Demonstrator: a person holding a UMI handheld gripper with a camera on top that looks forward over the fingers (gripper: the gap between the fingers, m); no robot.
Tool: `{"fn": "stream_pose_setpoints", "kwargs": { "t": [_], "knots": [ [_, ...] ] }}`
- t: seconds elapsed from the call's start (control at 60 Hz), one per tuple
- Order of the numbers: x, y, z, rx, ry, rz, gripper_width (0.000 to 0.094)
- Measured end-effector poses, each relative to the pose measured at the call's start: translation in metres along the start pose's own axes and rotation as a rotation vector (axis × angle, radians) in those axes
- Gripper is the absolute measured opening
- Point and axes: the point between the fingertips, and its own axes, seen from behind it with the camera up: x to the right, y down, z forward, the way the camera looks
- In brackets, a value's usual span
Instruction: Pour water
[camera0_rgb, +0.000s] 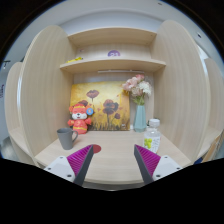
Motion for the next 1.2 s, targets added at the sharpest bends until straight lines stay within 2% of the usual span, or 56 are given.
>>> {"fn": "stream_pose_setpoints", "kwargs": {
  "t": [0.167, 0.183, 0.217, 0.3, 0.767, 0.867, 0.983, 1.2],
  "knots": [
    [0.062, 0.022, 0.005, 0.004, 0.111, 0.029, 0.0842],
    [0.047, 0.0, 0.016, 0.009, 0.112, 0.035, 0.0838],
    [0.081, 0.03, 0.012, 0.004, 0.129, 0.041, 0.0834],
    [0.107, 0.036, 0.02, -0.002, 0.161, 0.049, 0.0837],
    [0.167, 0.039, 0.132, -0.024, 0.193, -0.048, 0.0828],
    [0.172, 0.041, 0.143, -0.015, 0.187, -0.037, 0.0752],
    [0.168, 0.045, 0.152, -0.003, 0.168, -0.04, 0.0585],
    [0.167, 0.041, 0.151, 0.053, 0.187, -0.103, 0.0405]
  ]
}}
